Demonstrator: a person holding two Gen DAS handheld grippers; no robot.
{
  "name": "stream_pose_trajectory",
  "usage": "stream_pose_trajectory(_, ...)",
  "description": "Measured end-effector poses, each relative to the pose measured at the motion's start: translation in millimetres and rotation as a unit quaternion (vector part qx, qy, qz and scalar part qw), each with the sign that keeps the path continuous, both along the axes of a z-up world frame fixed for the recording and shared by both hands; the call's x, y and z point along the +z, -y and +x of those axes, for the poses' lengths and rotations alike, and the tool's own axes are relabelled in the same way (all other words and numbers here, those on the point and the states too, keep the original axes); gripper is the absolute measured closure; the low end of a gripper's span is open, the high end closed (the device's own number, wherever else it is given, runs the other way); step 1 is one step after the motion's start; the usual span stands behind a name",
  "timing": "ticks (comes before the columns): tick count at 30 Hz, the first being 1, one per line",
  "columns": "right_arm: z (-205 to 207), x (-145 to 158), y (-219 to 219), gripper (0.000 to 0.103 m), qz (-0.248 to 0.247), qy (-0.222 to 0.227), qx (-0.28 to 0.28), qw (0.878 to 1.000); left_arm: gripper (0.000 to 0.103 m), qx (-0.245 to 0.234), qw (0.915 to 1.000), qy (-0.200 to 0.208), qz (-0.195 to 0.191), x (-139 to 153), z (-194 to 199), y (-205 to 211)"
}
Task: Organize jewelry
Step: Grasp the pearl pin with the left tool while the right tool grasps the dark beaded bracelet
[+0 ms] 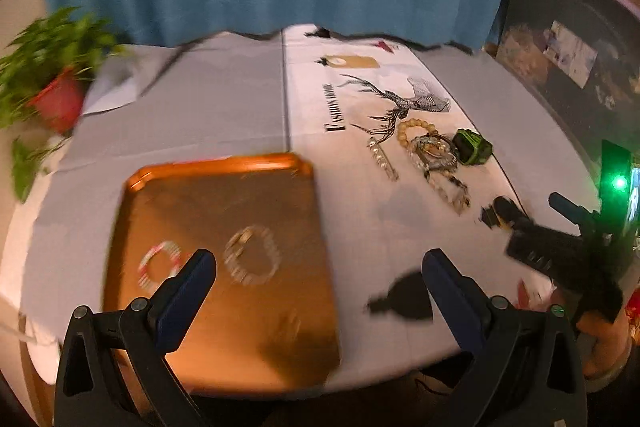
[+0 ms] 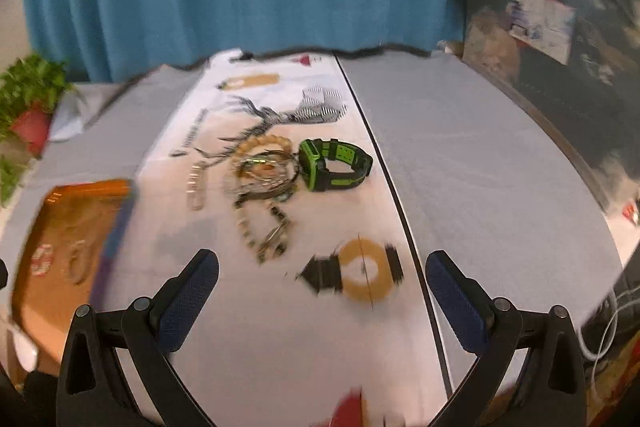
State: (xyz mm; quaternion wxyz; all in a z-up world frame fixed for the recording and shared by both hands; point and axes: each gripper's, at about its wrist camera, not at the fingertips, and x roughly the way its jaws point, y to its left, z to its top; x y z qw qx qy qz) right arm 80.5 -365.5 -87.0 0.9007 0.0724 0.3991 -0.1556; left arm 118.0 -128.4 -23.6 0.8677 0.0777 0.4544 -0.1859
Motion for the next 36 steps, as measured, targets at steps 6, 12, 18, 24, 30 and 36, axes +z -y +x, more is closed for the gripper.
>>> stream_pose_trajectory(6,59,-40,11,0.000,-0.020,-0.053,0.003,0.998,0.000,-0.004,0.9990,-0.043,-0.001,-32,72,52)
stream_pose_trajectory(12,62,-60,32,0.001,0.002,-0.063,-0.019,0.998,0.000,-0.010,0.9966,-0.079,0.021,-70,118,94)
stream_pose_trajectory(18,51,-63,37,0.001,0.012,-0.047,-0.026,0.998,0.004,-0.017,0.9913,-0.113,0.066,-104,140,114)
stream_pose_trajectory(24,50,-55,20,0.073,0.003,-0.027,0.027,0.999,0.094,-0.044,0.9945,-0.084,0.046,-92,127,118)
stream_pose_trajectory(30,33,-49,1,0.094,0.042,-0.061,0.074,0.995,0.094,-0.073,0.9908,-0.114,0.009,-81,99,104)
stream_pose_trajectory(36,-14,-20,26,0.095,0.080,-0.038,0.018,0.996,0.094,-0.083,0.9910,-0.103,-0.021,-52,50,72)
